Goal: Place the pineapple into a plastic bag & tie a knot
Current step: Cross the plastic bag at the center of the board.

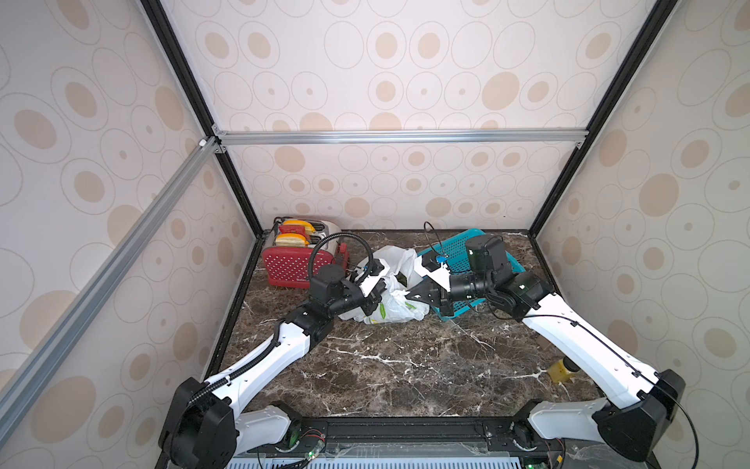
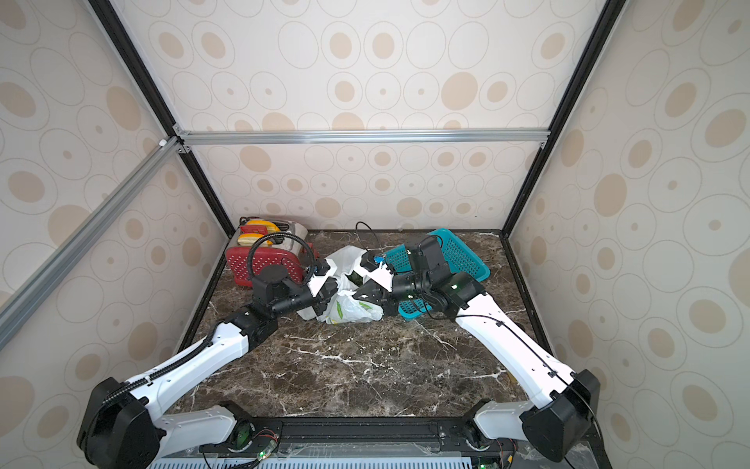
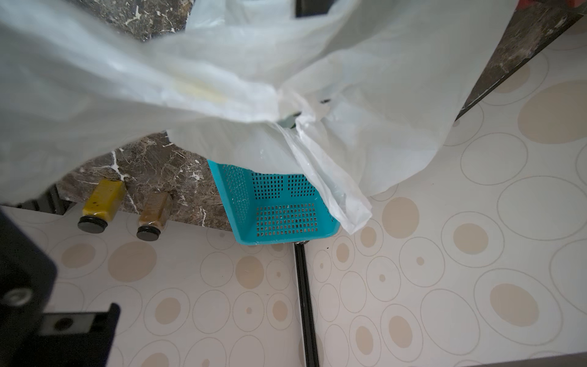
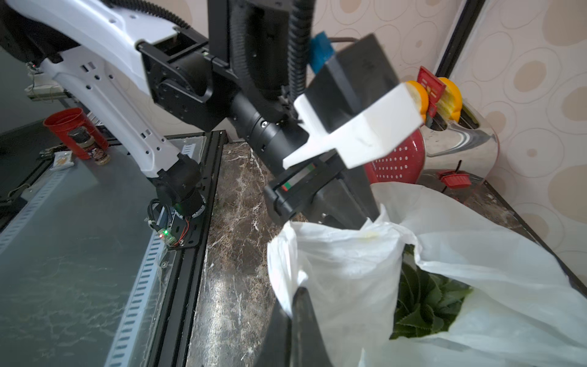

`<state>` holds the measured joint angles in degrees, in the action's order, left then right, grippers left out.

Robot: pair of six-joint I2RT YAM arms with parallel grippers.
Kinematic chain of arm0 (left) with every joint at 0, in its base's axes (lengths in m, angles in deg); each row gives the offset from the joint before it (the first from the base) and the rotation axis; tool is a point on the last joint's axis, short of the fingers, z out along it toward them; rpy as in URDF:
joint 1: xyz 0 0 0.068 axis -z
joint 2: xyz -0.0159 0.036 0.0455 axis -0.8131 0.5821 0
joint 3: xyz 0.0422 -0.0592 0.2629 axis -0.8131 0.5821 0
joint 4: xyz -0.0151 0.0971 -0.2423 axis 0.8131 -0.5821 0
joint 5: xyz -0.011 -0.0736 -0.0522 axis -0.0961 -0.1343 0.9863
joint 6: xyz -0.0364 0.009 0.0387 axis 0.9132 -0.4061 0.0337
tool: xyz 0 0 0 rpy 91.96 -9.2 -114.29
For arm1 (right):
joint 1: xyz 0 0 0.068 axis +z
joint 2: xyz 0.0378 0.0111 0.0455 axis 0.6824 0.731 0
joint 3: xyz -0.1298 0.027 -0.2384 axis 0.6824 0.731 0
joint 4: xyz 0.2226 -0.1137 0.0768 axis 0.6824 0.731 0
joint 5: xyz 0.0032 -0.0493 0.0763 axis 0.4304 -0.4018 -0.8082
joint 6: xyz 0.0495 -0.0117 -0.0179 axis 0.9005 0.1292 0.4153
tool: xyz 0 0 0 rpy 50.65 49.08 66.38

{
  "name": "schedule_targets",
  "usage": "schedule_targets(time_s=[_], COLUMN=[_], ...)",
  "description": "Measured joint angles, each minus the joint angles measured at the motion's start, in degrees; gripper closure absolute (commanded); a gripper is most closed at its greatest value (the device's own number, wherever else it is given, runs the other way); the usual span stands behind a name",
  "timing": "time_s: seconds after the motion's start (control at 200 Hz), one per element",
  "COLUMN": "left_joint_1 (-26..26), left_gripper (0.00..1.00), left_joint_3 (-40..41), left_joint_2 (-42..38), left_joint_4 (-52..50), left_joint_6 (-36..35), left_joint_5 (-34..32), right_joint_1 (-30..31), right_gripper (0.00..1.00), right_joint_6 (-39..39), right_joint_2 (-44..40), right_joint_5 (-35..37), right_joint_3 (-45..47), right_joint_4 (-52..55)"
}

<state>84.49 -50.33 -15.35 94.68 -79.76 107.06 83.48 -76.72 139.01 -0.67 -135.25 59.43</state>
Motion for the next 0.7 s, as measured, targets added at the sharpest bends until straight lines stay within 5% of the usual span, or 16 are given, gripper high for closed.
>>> schedule_targets(time_s=[0.315, 0.701], left_joint_1=[-0.15, -0.17], left_gripper=[1.00, 1.00], left_joint_3=[-2.93, -4.83], left_joint_2=[0.55, -0.39], left_joint_4=[-3.43, -10.16], left_joint_6=[1.09, 1.25], left_joint_5=[0.83, 1.95], right_joint_1=[1.57, 1.75], right_gripper=[1.00, 1.00], right_joint_6=[-11.04, -11.21], right_joint_2=[5.75, 7.89], right_joint_5=[1.60, 17.16], right_joint_3=[3.30, 8.98], right_joint_4=[1.03, -4.61])
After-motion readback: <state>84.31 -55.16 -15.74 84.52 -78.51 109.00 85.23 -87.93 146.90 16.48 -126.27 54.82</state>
